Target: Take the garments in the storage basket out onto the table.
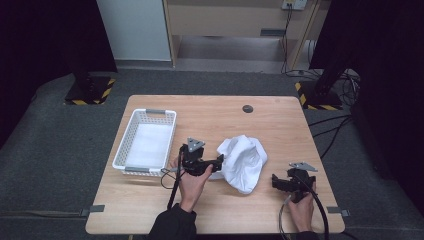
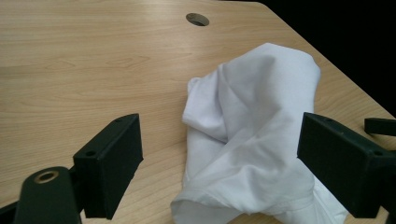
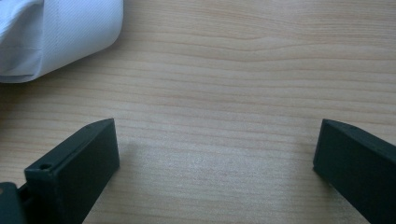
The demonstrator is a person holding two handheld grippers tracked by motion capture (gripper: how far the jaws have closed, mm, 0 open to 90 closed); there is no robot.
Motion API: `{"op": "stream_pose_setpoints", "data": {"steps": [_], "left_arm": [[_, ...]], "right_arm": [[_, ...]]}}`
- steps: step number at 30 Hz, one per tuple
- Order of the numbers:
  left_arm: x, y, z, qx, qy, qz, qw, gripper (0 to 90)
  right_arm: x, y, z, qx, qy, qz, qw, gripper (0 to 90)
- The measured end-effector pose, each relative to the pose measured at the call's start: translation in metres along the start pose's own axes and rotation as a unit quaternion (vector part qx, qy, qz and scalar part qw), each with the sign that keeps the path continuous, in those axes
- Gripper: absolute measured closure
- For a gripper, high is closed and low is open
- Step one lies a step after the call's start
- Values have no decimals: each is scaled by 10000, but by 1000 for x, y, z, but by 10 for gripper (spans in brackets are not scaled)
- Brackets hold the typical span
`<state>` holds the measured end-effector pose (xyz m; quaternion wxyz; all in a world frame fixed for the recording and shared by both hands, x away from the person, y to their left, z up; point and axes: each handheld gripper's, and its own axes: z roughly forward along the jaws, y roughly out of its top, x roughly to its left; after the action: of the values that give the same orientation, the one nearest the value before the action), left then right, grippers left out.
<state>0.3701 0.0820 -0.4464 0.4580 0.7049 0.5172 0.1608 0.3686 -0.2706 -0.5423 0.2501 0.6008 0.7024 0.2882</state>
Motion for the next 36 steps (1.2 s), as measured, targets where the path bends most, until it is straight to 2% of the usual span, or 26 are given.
{"op": "stream_pose_setpoints", "data": {"steps": [9, 19, 31, 36], "left_arm": [[21, -10, -15, -67, 194, -92, 9997, 133], [44, -26, -35, -266, 379, -231, 9987, 136], [49, -41, -48, -444, 308, -200, 9983, 137], [51, -43, -52, -503, 354, -160, 9980, 136]], "right_arm": [[0, 0, 0, 0, 1, -1, 10000, 3], [0, 0, 0, 1, 1, 0, 10000, 2], [0, 0, 0, 1, 1, -1, 10000, 2], [0, 0, 0, 1, 0, -1, 10000, 3]]}}
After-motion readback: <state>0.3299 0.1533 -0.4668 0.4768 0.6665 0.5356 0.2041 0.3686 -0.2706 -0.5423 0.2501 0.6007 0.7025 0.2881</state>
